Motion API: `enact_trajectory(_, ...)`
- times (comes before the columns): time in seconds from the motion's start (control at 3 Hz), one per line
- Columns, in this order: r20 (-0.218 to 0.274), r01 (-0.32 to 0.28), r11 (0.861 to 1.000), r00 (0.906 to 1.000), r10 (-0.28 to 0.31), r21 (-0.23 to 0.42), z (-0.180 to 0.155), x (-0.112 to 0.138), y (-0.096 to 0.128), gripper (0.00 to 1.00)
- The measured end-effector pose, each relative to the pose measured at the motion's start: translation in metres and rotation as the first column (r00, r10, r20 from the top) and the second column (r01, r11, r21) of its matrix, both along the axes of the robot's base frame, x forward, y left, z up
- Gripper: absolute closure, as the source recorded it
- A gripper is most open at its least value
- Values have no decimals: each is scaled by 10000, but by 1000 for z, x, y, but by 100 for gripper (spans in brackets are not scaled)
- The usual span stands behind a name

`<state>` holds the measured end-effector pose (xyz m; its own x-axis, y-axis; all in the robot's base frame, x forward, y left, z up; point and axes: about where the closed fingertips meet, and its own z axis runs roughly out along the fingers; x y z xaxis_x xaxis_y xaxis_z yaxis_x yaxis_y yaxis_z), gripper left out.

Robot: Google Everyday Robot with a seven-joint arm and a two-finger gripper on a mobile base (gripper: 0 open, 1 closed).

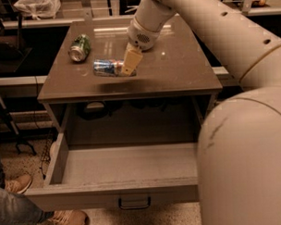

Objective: Place redbull can into top drawer

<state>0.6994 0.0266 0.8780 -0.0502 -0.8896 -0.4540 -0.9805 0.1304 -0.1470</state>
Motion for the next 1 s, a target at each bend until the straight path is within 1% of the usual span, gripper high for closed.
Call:
enact_trajectory(0.33,8,897,9952,9960,-898,397,21,-45,-31,100)
enact_trajectory(0.67,-589,1807,9816,9824,-1772,616,11,-100,-61,100)
enact_trajectory(1.0,-1027,1893,9815,9773,-1854,293,-13,-115,-71,100)
